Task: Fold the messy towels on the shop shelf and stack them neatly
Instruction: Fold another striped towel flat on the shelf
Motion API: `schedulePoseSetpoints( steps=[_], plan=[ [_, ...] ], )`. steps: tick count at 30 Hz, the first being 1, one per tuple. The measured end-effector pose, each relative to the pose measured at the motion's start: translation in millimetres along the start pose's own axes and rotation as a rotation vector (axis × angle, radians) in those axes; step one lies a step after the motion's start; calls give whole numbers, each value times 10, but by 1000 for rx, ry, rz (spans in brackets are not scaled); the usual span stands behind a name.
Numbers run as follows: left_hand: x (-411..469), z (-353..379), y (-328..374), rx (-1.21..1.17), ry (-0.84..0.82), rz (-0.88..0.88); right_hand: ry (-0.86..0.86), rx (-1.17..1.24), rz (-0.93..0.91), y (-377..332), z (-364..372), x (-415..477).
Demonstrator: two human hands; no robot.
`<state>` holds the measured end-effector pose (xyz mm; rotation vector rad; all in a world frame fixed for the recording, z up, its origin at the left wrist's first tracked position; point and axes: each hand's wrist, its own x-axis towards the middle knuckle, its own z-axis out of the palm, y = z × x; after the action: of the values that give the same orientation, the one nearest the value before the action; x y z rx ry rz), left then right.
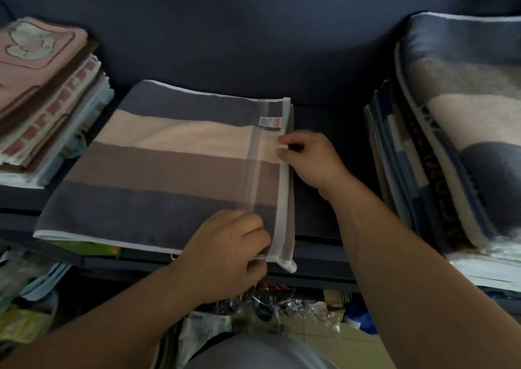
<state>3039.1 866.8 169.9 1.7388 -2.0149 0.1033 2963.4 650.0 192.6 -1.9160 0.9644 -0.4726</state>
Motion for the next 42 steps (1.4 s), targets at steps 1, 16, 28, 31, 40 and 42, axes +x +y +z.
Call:
schedulePoseSetpoints(
  steps=[1,16,28,31,40,42],
  plan=[
    [-7,-28,6,-30,58,-20,-10,-7,-20,-32,1,-1],
    [124,243,276,-225,17,-175,101,263,253,-9,-94,-14],
    [327,258,414,-204,-14,-78,83,186,132,34,-194,-18],
    [373,205,382,-308,-139,-67,78,-265,19,15,-195,-3],
    [287,-218,-365,-39,191,-428,-71,-858,-256,-181,163,-170],
    [256,-308,-599,123,-31,-607,-209,-856,-260,-129,260,-199]
  ],
)
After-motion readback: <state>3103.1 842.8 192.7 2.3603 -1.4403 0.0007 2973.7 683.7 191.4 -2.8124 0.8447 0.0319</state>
